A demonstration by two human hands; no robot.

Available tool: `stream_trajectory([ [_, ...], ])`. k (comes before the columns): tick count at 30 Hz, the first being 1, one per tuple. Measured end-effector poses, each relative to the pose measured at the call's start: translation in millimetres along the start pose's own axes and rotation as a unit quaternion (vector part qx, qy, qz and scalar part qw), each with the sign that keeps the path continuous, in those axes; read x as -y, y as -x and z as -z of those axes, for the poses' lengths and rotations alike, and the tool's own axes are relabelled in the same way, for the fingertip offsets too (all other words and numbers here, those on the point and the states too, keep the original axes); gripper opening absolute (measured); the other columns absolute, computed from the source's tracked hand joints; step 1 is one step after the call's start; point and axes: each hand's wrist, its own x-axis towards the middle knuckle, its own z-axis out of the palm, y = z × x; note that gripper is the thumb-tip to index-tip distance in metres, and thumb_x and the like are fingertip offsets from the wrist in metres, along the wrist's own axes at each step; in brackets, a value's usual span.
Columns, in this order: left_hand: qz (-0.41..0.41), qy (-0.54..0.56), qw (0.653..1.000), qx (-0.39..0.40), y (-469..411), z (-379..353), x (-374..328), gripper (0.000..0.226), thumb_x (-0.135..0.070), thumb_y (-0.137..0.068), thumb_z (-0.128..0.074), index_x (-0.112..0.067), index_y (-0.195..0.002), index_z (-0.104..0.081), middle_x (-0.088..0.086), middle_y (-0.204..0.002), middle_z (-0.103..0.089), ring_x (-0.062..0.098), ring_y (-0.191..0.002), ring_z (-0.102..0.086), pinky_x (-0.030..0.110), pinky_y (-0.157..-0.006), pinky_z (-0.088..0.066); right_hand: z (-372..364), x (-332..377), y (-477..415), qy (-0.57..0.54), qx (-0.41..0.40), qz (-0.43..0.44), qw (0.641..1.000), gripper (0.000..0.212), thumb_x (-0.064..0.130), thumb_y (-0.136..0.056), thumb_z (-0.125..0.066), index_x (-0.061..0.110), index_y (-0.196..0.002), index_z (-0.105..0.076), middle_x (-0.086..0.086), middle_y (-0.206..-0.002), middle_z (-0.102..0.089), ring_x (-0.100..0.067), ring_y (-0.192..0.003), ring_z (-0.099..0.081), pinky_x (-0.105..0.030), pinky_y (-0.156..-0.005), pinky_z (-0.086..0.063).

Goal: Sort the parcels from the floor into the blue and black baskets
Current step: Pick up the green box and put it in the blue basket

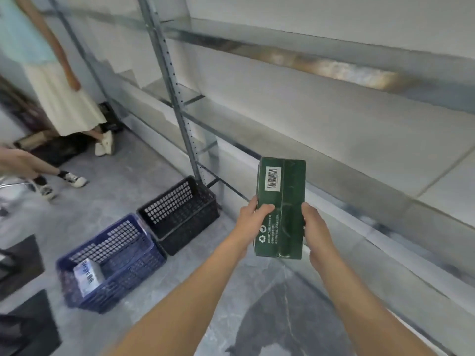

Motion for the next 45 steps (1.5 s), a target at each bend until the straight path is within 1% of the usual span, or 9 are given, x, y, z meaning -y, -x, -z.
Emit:
stream_trajectory([
  [3, -0.006, 0.027, 0.999, -0.044, 9.0, 36.1, 9.4, 0.036, -0.034, -0.1, -0.058, -0.043, -0.135, -0.06, -0.006, -0.123, -0.073, 0.008, -0.105, -0.071, 0.027, -0.082, -0.053, -36.4, 5.2, -5.5, 0.018, 0.051, -0.005, 0.999, 0.044, 0.049, -0.11, -0.031, 0.025, -0.124, -0.066, 0.002, -0.122, -0.071, -0.013, -0.111, -0.067, -0.03, -0.079, -0.049],
  [14, 0.044, 0.09, 0.977, -0.188, 16.5, 196.1, 63.5, 0.049, -0.061, -0.078, -0.062, -0.065, -0.126, -0.058, -0.001, -0.142, -0.06, 0.018, -0.123, -0.064, 0.051, -0.11, -0.048, -216.4, 3.2, -22.6, 0.06, 0.181, -0.027, 0.981, 0.044, 0.05, -0.108, -0.036, 0.025, -0.13, -0.066, -0.001, -0.123, -0.073, -0.016, -0.111, -0.068, -0.035, -0.082, -0.051],
  [17, 0.051, 0.097, 0.973, -0.203, 14.1, 255.2, 83.2, 0.049, -0.062, -0.079, -0.062, -0.067, -0.127, -0.056, -0.002, -0.145, -0.057, 0.018, -0.124, -0.063, 0.051, -0.111, -0.046, -281.4, 4.1, -25.4, 0.079, 0.203, -0.036, 0.975, 0.042, 0.044, -0.11, -0.039, 0.02, -0.132, -0.065, -0.003, -0.122, -0.072, -0.017, -0.11, -0.068, -0.031, -0.078, -0.051],
  [20, 0.049, 0.109, 0.97, -0.214, 14.5, 312.1, 95.4, 0.051, -0.062, -0.081, -0.061, -0.066, -0.131, -0.053, -0.002, -0.145, -0.054, 0.018, -0.125, -0.062, 0.052, -0.112, -0.046, -343.2, -1.5, -29.7, 0.097, 0.216, -0.035, 0.971, 0.042, 0.047, -0.11, -0.04, 0.024, -0.135, -0.064, -0.001, -0.131, -0.07, -0.016, -0.118, -0.065, -0.034, -0.094, -0.052],
  [25, 0.083, 0.124, 0.96, -0.235, 15.8, 415.5, 126.3, 0.052, -0.066, -0.078, -0.062, -0.068, -0.129, -0.051, -0.001, -0.148, -0.05, 0.022, -0.132, -0.055, 0.057, -0.114, -0.042, -453.4, -1.0, -23.0, 0.098, 0.257, -0.062, 0.959, 0.036, 0.041, -0.112, -0.04, 0.025, -0.122, -0.07, 0.003, -0.117, -0.075, -0.013, -0.108, -0.069, -0.034, -0.083, -0.052],
  [29, 0.119, 0.135, 0.951, -0.253, 9.5, 482.7, 147.0, 0.059, -0.069, -0.074, -0.062, -0.063, -0.131, -0.05, -0.002, -0.149, -0.048, 0.023, -0.132, -0.054, 0.058, -0.114, -0.04, -523.7, -0.4, -21.4, 0.12, 0.282, -0.085, 0.948, 0.037, 0.045, -0.11, -0.041, 0.027, -0.124, -0.07, 0.005, -0.122, -0.074, -0.012, -0.113, -0.067, -0.039, -0.098, -0.052],
  [33, 0.141, 0.159, 0.941, -0.265, -1.8, 531.3, 169.1, 0.055, -0.071, -0.073, -0.065, -0.065, -0.127, -0.052, -0.001, -0.149, -0.051, 0.024, -0.135, -0.053, 0.059, -0.114, -0.04, -579.6, -4.4, -32.7, 0.149, 0.3, -0.096, 0.937, 0.034, 0.044, -0.111, -0.04, 0.03, -0.12, -0.069, 0.009, -0.12, -0.072, -0.009, -0.112, -0.066, -0.034, -0.092, -0.05],
  [38, 0.196, 0.196, 0.914, -0.295, -30.1, 581.2, 200.4, 0.102, -0.089, -0.057, -0.072, -0.059, -0.148, -0.035, -0.007, -0.162, -0.04, 0.025, -0.144, -0.046, 0.061, -0.116, -0.037, -645.8, -22.5, -69.0, 0.188, 0.329, -0.119, 0.918, 0.059, 0.067, -0.091, -0.045, 0.035, -0.138, -0.063, 0.01, -0.136, -0.067, -0.013, -0.127, -0.061, -0.048, -0.116, -0.043],
  [45, 0.22, 0.224, 0.882, -0.35, -77.5, 640.7, 223.5, 0.083, -0.068, -0.07, -0.069, -0.029, -0.141, -0.049, -0.003, -0.131, -0.067, 0.021, -0.119, -0.066, 0.052, -0.108, -0.05, -735.3, -57.0, -129.5, 0.227, 0.368, -0.17, 0.886, 0.049, 0.059, -0.102, -0.042, 0.034, -0.141, -0.06, 0.009, -0.14, -0.063, -0.015, -0.13, -0.058, -0.049, -0.118, -0.041],
])
